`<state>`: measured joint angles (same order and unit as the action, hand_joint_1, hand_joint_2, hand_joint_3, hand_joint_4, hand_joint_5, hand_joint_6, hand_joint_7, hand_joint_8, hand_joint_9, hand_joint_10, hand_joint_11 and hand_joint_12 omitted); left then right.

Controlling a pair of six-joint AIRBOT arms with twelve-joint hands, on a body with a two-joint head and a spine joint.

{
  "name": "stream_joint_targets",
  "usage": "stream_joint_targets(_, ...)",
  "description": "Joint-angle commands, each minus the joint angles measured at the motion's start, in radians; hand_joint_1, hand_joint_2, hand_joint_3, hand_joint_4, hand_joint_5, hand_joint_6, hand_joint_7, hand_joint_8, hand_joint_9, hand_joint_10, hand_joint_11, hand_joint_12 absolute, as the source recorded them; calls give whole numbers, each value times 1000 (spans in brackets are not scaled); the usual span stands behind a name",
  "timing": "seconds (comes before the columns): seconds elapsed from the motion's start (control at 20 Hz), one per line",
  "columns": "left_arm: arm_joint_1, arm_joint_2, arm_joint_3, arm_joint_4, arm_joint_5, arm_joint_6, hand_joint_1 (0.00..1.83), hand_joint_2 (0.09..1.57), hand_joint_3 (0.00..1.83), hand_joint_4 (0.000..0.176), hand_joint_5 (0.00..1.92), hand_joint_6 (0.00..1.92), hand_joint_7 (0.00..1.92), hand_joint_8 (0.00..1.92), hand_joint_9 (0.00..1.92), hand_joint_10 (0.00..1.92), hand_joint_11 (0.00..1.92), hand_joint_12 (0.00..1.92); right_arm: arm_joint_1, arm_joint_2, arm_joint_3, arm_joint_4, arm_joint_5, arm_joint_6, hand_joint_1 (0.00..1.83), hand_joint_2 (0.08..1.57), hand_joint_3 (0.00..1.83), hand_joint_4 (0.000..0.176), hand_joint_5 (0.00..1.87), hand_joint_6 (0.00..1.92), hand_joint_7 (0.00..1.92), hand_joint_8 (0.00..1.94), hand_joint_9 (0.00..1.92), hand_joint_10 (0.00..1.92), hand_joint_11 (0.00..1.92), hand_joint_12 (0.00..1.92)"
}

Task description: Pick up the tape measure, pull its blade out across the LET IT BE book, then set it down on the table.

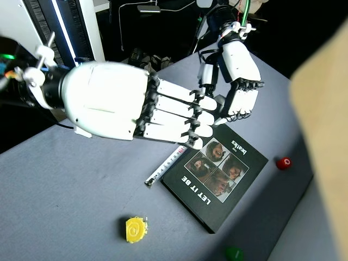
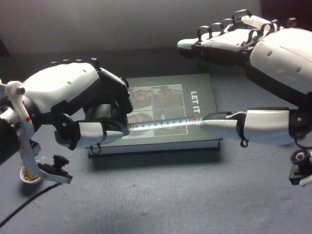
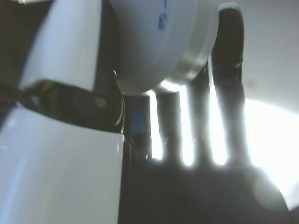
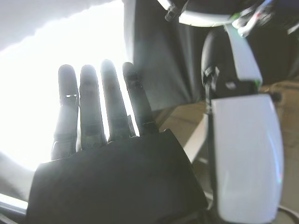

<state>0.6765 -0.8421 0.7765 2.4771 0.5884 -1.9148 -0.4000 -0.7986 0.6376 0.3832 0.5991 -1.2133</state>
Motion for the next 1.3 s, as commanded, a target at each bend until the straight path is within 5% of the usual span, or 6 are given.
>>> stream_joint_targets(0.0,-26,4,9,69,54,7,1383,1084,0,0,1062,668,1106,825,875,1265,764,1144,26,-7,5,7,60,-40,853,1073,2,0,404,24,468,17,399,27,0,1056)
stream_joint_targets(0.3,-89,3,57,67,27,70,1382,1090,0,0,1035,694,1105,839,864,1276,754,1146,147,-63,7,477,68,-566,944,1117,4,0,545,28,591,14,550,32,89,1152)
stream_joint_targets(0.45,-103,-2,72,66,23,71,1381,1093,0,0,1025,708,1089,860,869,1283,756,1154,197,-81,8,641,112,-754,986,1130,3,0,586,21,682,23,641,45,192,1168)
stream_joint_targets(0.65,-117,-2,75,63,10,86,1382,1092,0,0,1022,716,1096,847,872,1278,747,1150,159,-153,55,690,223,-850,994,1130,0,0,662,33,756,28,711,51,286,1169)
stream_joint_targets(1.25,-139,-10,94,45,10,86,1383,1088,0,0,1023,733,1096,834,889,1255,775,1114,87,-239,140,626,208,-890,1031,1130,0,0,791,50,867,36,846,78,369,1161)
